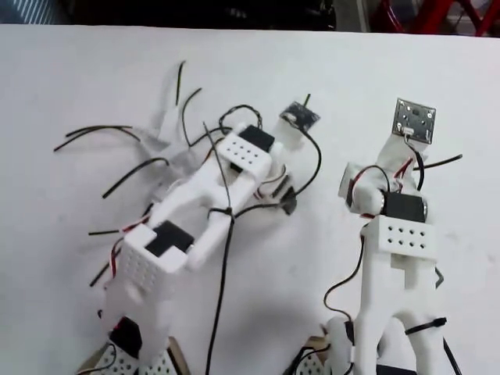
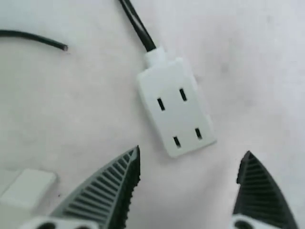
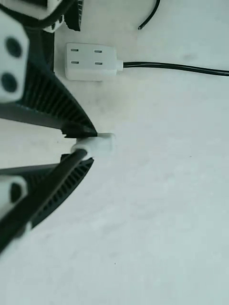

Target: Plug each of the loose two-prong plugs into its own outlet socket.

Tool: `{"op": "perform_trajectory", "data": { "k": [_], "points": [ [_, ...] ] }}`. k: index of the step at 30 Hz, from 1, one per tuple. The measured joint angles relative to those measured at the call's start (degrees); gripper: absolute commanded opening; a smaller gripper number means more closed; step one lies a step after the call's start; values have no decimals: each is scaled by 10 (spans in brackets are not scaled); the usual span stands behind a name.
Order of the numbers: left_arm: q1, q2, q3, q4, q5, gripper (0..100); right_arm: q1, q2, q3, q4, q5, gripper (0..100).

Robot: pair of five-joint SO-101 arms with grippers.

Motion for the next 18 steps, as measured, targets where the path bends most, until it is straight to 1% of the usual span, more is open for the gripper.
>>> {"op": "perform_trajectory", "data": {
  "k": [2, 6, 8, 11, 12, 15, 18],
  "points": [
    [3, -1, -8, -11, 33, 343, 0, 0, 0, 0, 0, 17],
    [3, 9, -10, -57, 83, 337, 0, 0, 0, 0, 0, 17],
    [2, 31, -16, -79, 98, 301, 0, 0, 0, 0, 0, 17],
    [3, 53, -17, -98, 101, 218, 0, 0, 0, 0, 0, 17],
    [3, 56, -21, -98, 97, 186, 0, 0, 0, 0, 0, 17],
    [3, 58, -27, -94, 47, 103, 0, 0, 0, 0, 0, 17],
    [4, 58, -34, -70, -38, 81, 0, 0, 0, 0, 0, 17]
  ]
}}
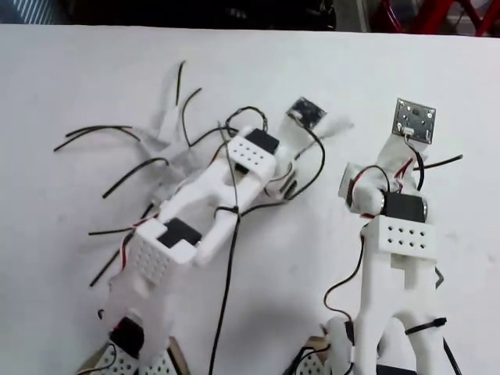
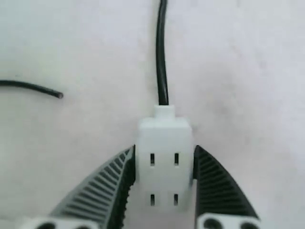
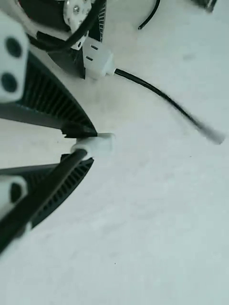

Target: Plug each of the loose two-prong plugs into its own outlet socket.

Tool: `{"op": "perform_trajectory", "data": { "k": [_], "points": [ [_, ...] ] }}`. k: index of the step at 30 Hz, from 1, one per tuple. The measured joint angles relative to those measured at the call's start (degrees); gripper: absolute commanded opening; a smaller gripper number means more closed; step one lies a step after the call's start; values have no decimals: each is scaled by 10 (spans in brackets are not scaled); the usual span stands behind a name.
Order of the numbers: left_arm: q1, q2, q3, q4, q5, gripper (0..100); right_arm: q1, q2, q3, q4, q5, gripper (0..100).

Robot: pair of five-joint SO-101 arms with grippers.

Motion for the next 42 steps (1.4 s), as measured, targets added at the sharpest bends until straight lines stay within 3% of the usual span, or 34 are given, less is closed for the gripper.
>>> {"op": "perform_trajectory", "data": {
  "k": [6, 11, 19, 33, 37, 42],
  "points": [
    [0, -1, -9, 69, -142, 85, 0, 0, 0, 0, 0, 17],
    [-1, -2, -11, 115, -202, 205, 0, 0, 0, 0, 0, 17],
    [5, -1, -40, 178, -184, 206, 0, 0, 0, 0, 0, 17],
    [28, -1, -286, 359, -149, 72, 1, 0, 0, 0, 0, 17],
    [27, -27, -285, 362, -149, 19, 0, 0, 0, 0, 0, 17],
    [26, -165, -206, 362, -149, 23, 0, 0, 0, 2, 12, 17]
  ]
}}
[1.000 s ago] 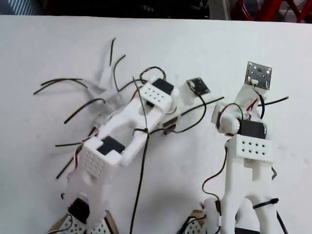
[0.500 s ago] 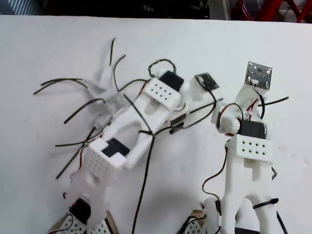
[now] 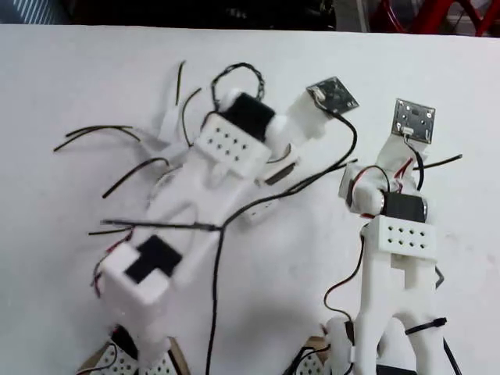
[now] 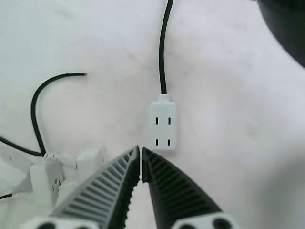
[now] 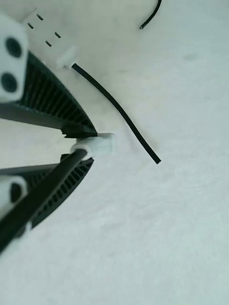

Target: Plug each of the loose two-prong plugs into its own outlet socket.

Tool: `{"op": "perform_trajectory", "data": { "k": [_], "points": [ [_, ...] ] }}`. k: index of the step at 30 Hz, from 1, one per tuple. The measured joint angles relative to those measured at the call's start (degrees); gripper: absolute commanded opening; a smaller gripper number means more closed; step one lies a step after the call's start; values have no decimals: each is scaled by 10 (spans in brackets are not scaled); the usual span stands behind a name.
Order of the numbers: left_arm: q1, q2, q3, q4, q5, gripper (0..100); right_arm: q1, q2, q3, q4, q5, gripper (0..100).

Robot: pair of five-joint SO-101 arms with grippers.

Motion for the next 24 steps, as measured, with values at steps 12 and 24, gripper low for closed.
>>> {"op": "perform_trajectory", "data": {
  "k": [12, 24],
  "points": [
    [-82, -426, 404, -128, 42, 23, -127, 0, 0, 39, 62, 17],
    [-271, -804, 884, -331, 19, 23, -292, 0, 21, 42, 125, 17]
  ]
}}
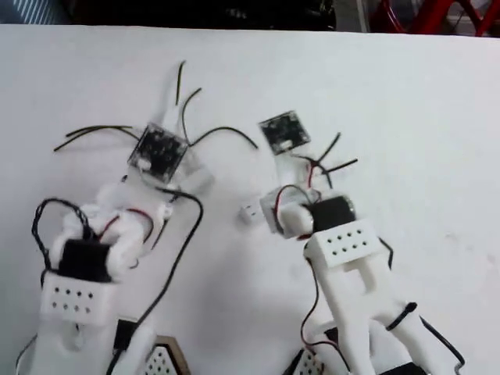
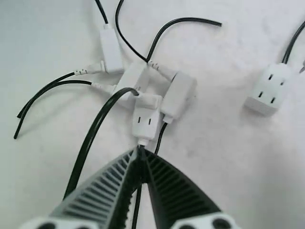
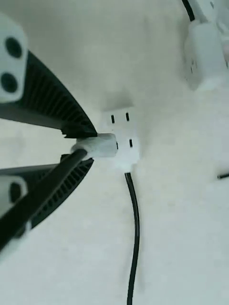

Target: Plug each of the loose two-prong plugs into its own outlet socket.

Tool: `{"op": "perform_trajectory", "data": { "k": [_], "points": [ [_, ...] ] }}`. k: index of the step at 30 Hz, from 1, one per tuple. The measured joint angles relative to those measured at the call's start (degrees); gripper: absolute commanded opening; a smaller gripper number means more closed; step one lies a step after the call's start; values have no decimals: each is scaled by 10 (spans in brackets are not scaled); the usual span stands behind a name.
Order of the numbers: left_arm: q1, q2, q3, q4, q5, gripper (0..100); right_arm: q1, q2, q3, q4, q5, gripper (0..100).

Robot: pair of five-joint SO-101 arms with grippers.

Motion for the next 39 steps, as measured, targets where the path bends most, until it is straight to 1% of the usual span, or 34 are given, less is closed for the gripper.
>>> {"op": "perform_trajectory", "data": {
  "k": [3, 6, 11, 14, 17, 23, 28, 39],
  "points": [
    [-37, -64, 82, -33, -50, 23, -40, 0, 31, -34, 40, 17],
    [-76, -122, 156, -66, -88, 23, -54, 0, 59, -72, 91, 17],
    [-129, -207, 267, -129, -102, 24, -55, 0, 68, -100, 110, 17],
    [-137, -247, 327, -166, -103, 24, -58, 4, 68, -107, 113, 17],
    [-138, -280, 379, -188, -103, 24, -58, 47, 68, -131, 113, 17],
    [-138, -332, 418, -192, -109, 24, -59, 137, 32, -153, 113, 17],
    [-138, -354, 436, -192, -140, 24, -59, 147, 25, -152, 113, 17],
    [-138, -358, 439, -192, -144, 24, -59, 144, 48, -153, 112, 17]
  ]
}}
